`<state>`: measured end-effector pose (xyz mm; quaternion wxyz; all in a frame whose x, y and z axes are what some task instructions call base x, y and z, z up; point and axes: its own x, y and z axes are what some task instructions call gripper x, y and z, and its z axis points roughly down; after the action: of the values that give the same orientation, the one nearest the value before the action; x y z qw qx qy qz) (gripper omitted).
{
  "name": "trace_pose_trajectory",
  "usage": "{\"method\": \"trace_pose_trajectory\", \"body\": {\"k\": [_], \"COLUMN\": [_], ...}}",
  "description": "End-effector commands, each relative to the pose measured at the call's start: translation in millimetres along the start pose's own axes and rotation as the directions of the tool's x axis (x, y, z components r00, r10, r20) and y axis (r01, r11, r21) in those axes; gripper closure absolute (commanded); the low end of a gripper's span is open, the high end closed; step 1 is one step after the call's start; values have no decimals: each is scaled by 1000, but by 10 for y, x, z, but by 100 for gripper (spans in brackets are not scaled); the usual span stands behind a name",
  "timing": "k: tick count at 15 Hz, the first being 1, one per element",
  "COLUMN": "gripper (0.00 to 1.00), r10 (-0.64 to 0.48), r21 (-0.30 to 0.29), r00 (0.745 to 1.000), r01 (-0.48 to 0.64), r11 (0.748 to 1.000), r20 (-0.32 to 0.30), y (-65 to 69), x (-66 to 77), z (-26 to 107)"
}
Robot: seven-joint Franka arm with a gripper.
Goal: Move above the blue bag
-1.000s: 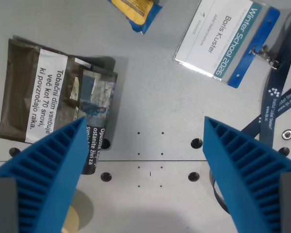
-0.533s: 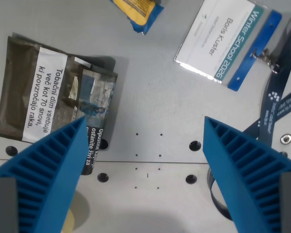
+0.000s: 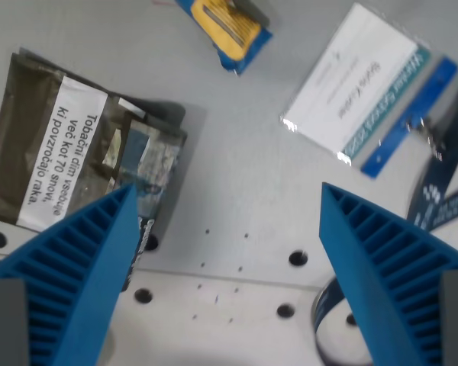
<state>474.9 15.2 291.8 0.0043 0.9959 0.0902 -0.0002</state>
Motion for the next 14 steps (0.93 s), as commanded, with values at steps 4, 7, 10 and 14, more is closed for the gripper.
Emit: {"method": "trace_pose_trajectory", "body": {"k": [4,7,10,14], "gripper": [0,0,0,0], "r10": [-354,-446,-523,-614], "r21": [4,5,8,10], "r00": [935,895,852,789], "r01": [355,446,523,614], "r11": [935,895,852,789], "r20": [-25,-23,-23,-30], "y": [-54,-83,-111,-145], "x": [168,257,351,474], "z": [188,319,458,645]}}
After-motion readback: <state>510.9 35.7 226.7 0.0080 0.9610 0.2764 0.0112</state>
